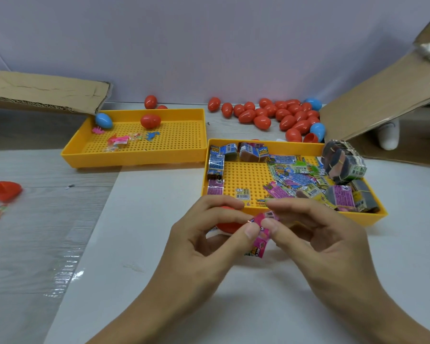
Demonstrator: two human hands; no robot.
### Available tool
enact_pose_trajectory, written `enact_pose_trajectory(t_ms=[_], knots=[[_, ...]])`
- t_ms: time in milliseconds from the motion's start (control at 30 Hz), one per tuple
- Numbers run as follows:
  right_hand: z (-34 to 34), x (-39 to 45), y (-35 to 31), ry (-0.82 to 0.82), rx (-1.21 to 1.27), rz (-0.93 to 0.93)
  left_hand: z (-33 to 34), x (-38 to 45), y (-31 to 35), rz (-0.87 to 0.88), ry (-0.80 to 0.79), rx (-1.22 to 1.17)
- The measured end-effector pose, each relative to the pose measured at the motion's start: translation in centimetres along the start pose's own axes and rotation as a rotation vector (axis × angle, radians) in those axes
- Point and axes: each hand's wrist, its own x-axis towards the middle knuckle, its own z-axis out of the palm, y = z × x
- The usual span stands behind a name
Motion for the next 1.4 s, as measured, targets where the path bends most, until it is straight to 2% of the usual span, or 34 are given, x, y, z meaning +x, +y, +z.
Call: enact_pose_trajectory(t_ms=[300,433,500,667,867,1067,1400], knots=[[0.00,-0.15,-0.23,-0.058,0.028,-0.017,-0.45,0.23,0.04,-0.053,-0.015,-0.118],[-0.38,0.00,0.09,-0.187,0.057,0.008,-0.51,0.18,-0.07,-0.057,-0.067,-0.151],[-0.44,0.01,0.18,-0.240,0.012,-0.043,-0.50,0.12,-0.13,-0.041,-0.081,-0.123],[-0.42,0.03,0.36,-0.219,-0.034,-0.089,-0.72,0.03,-0.43,-0.060,-0.101,-0.118],[-0.54,0.18,0.12,-0.286,-0.007,-0.088,-0.92,0.06,-0.48,-0.096,-0.108,-0.129],[-0.40,0.12,0.17,-0.212,0.009,-0.082,-0.94,0.17,-0.39,-0.134,-0.153,-0.179],[-0.43,0.38,-0.44,-0.107,-0.028,-0.017,-0.59,-0.10,-0.46,-0.008,-0.190,-0.120]])
